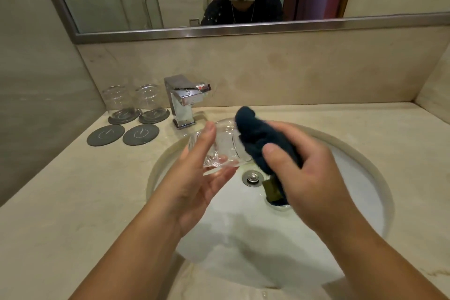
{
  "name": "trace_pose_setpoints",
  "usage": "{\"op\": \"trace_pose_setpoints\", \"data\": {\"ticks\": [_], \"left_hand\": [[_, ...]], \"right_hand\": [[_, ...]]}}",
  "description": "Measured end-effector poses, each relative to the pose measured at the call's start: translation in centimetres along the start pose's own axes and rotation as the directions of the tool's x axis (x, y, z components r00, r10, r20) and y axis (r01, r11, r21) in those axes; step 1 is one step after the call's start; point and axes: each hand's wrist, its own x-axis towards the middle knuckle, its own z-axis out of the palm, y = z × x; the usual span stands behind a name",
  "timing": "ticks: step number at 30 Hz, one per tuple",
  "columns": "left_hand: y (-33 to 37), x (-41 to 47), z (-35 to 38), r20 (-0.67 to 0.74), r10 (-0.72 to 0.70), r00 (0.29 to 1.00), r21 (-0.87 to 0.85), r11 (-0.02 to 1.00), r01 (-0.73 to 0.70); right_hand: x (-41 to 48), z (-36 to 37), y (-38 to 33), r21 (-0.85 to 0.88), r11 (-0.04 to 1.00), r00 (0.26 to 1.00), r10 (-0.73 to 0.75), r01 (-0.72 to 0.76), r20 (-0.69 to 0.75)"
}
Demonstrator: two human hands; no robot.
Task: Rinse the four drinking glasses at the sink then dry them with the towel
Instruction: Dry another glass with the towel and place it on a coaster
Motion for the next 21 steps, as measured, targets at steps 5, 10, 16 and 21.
{"op": "trace_pose_setpoints", "data": {"ticks": [5, 10, 16, 21], "left_hand": [[-0.1, -0.1, -0.3, 0.040, 0.000, 0.999, 0.110, 0.994, -0.005], [-0.5, 0.1, -0.5, 0.078, 0.051, 0.996, 0.312, 0.947, -0.073], [-1.3, 0.4, -1.1, 0.088, 0.112, 0.990, 0.421, 0.896, -0.139], [-1.4, 0.4, -0.9, 0.147, 0.147, 0.978, 0.412, 0.890, -0.196]], "right_hand": [[0.1, 0.2, 0.9, -0.165, 0.986, 0.986, 0.033, -0.005, 0.162], [0.1, 0.2, 0.4, -0.184, 0.972, 0.933, 0.197, -0.146, 0.302], [0.2, 0.0, 0.4, -0.096, 0.930, 0.833, 0.362, -0.356, 0.418], [0.3, 0.0, -0.3, -0.119, 0.940, 0.840, 0.338, -0.319, 0.425]]}}
